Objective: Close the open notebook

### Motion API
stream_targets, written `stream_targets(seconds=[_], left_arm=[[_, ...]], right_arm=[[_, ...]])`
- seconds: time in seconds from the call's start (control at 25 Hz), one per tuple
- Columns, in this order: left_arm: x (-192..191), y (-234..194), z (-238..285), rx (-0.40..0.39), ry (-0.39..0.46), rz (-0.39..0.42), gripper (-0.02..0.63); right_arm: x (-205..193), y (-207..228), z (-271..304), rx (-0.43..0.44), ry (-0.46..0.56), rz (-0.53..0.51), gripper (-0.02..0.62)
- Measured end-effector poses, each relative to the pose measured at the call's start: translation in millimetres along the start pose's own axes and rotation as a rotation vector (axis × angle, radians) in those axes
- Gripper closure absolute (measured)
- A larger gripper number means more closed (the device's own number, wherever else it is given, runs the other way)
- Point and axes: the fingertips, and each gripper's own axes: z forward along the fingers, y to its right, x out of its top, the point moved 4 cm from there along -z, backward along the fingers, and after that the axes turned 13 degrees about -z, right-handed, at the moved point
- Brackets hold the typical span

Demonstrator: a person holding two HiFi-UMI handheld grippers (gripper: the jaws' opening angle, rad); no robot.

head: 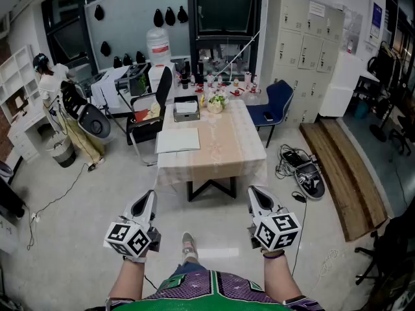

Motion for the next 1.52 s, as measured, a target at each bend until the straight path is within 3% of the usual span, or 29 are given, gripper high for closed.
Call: stream_targets(seconds=[0.68, 1.04, 1.52], left_arm=[[-3.3, -12.3, -13.3, 0.045, 0.019, -0.005, 0.591], [-4.8, -20.9, -12.2, 0.054, 0.008, -0.014, 0.591], [1.9, -35.7, 12.3, 0.057, 0.013, -0.025, 0.591]], right_arm=[[-1.4, -5.0, 8.8, 0.010, 0.009, -0.009, 0.594], [-6.4, -18.6, 20.5, 0.098, -0.003, -0.004, 0.595], [1.5, -10.8, 52.9, 0.118, 0.002, -0.007, 0.595]])
